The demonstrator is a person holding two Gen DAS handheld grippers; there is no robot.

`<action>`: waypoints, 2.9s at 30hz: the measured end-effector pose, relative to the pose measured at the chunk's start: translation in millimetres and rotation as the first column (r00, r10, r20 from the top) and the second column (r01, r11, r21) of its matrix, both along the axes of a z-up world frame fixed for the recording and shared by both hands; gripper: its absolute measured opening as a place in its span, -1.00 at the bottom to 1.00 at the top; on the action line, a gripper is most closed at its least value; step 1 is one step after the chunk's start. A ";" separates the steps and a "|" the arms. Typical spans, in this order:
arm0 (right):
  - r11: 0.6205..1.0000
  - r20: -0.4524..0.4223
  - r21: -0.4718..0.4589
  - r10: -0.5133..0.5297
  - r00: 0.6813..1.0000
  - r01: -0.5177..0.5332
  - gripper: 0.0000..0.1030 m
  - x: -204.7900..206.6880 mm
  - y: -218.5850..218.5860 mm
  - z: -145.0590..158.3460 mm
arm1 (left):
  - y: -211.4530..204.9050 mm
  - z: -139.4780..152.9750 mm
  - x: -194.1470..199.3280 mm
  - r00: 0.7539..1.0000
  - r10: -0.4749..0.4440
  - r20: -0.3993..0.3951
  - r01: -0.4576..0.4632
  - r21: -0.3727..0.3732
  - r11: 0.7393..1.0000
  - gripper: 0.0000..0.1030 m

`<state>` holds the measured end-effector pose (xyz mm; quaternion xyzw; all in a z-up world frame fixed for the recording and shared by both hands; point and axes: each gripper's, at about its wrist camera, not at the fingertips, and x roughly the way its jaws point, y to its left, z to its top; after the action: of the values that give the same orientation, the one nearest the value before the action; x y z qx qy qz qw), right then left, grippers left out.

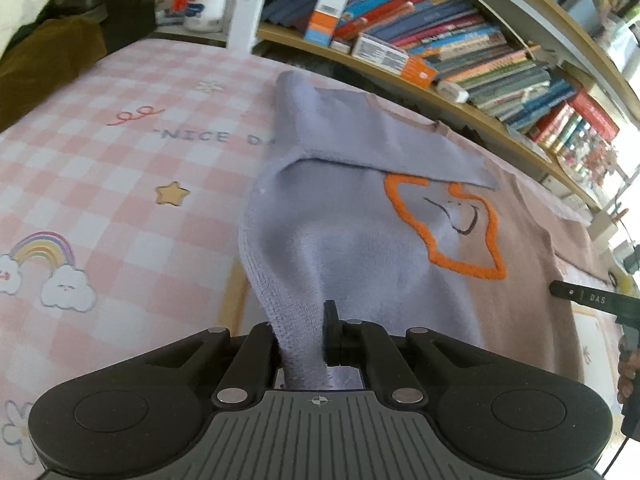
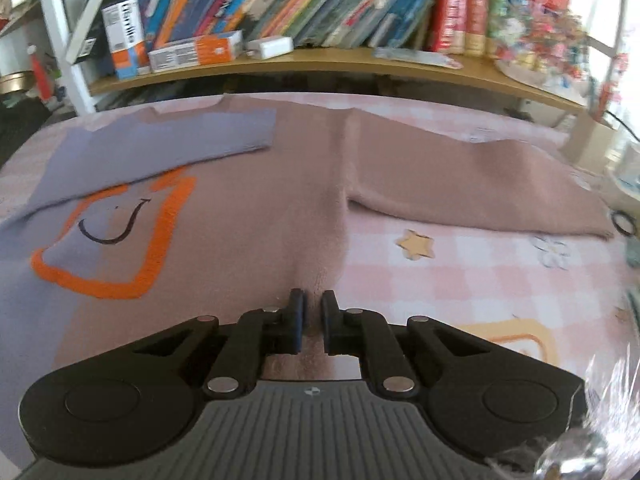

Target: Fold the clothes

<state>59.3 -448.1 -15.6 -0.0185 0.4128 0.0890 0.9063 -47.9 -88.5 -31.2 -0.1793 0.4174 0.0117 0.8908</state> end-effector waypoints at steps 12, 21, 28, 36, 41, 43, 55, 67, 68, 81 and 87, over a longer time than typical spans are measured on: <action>1.000 0.023 -0.017 0.021 1.000 -0.021 -0.85 -8.3 -2.1 -0.9 | -1.7 1.3 -5.6 1.000 0.020 0.020 -0.020 -0.015 1.000 -0.93; 0.998 0.031 -0.016 0.065 0.997 -0.065 -0.85 0.4 14.8 -1.2 | 0.3 1.7 -8.8 0.999 0.041 0.017 -0.041 -0.004 0.999 -0.93; 0.998 0.028 0.003 0.064 0.998 -0.064 -0.84 3.9 18.0 -1.2 | 0.2 1.8 -9.7 0.998 0.057 0.015 -0.057 0.009 0.998 -0.93; 0.997 -0.033 0.070 0.019 0.999 -0.017 -0.67 -10.2 -13.9 2.8 | 8.9 1.7 -15.9 0.995 0.096 0.002 -0.096 -0.042 0.995 -0.79; 0.992 -0.080 0.123 0.006 0.997 0.004 -0.50 -26.1 -29.7 4.6 | 10.9 7.3 -20.6 0.993 0.118 -0.005 -0.118 -0.025 0.993 -0.56; 0.992 -0.086 0.128 0.024 0.996 -0.012 -0.50 -36.2 -30.6 5.4 | 13.5 13.5 -24.5 0.991 0.133 0.000 -0.133 0.000 0.991 -0.55; 0.995 -0.051 0.047 0.092 0.994 -0.089 -0.51 -67.5 -25.6 7.3 | -23.7 72.9 6.7 0.990 0.014 0.139 -0.059 0.322 0.945 -0.46; 0.982 -0.058 0.041 0.187 0.981 -0.185 -0.85 -86.3 -29.7 8.7 | -171.2 50.9 133.5 0.910 -0.405 0.087 0.321 0.468 0.823 -0.47; 0.982 -0.061 0.056 0.184 0.981 -0.181 -0.85 -85.5 -32.1 7.7 | -183.0 46.4 141.3 0.897 -0.434 0.081 0.345 0.484 0.804 -0.47; 0.974 -0.067 0.109 0.205 0.976 -0.197 -0.84 -83.5 -40.8 6.3 | -254.4 -1.5 213.9 0.839 -0.544 0.019 0.434 0.582 0.688 -0.46; 0.972 -0.065 0.133 0.205 0.977 -0.195 -0.84 -83.2 -43.7 5.8 | -264.6 -12.1 222.5 0.848 -0.530 0.008 0.397 0.654 0.644 -0.44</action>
<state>-24.0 -491.8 -9.7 0.0007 0.4378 0.2064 0.8751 174.6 -353.1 -43.3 0.2424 0.3297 -0.0966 0.9073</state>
